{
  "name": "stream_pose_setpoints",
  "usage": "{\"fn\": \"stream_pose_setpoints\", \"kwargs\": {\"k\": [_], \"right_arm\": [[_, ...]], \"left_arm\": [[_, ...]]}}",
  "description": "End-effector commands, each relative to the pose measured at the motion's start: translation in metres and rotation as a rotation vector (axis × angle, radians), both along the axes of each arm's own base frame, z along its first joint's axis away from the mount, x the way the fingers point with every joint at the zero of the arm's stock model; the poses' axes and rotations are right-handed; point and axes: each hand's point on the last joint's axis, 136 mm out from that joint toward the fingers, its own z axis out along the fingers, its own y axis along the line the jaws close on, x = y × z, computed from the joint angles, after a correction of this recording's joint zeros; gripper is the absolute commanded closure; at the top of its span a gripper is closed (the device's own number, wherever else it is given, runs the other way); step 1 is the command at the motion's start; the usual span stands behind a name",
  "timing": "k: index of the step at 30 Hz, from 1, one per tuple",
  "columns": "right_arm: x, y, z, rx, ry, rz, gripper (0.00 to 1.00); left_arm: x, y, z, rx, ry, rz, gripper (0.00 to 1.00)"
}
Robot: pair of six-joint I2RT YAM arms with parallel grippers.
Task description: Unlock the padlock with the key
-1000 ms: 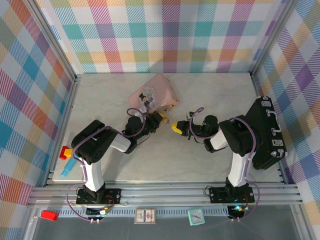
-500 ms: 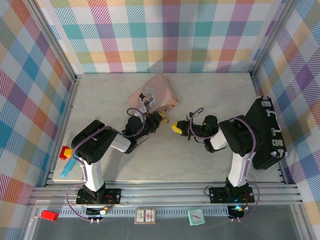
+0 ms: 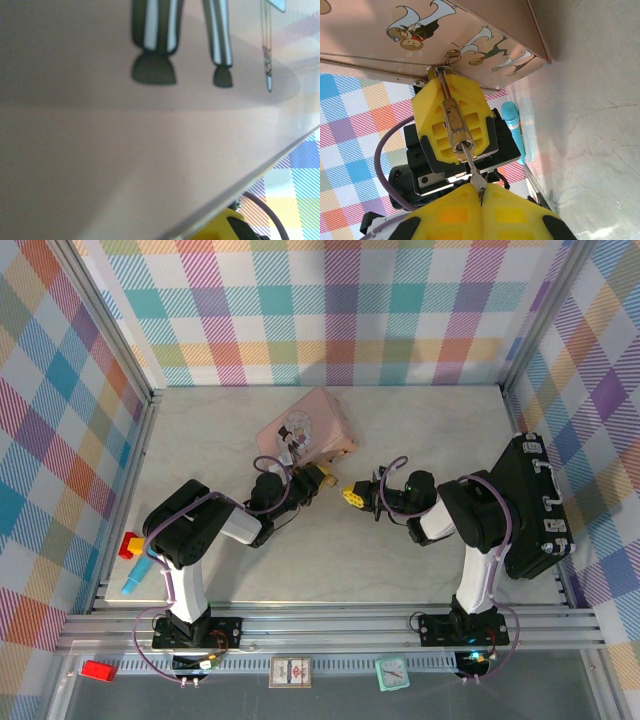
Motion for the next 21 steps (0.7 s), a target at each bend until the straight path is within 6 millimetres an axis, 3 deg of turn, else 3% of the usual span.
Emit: {"fn": "stream_pose_setpoints", "kwargs": {"k": [1,21], "right_arm": [[0.018,-0.004,0.014,0.018,-0.021,-0.103,1.0],[0.02,-0.007,0.013,0.008,-0.037,-0.126,1.0]], "left_arm": [[-0.022,-0.026,0.034,-0.092,-0.076,-0.132,1.0],[-0.024,-0.027,0.043,-0.102,-0.096,-0.139,1.0]]}}
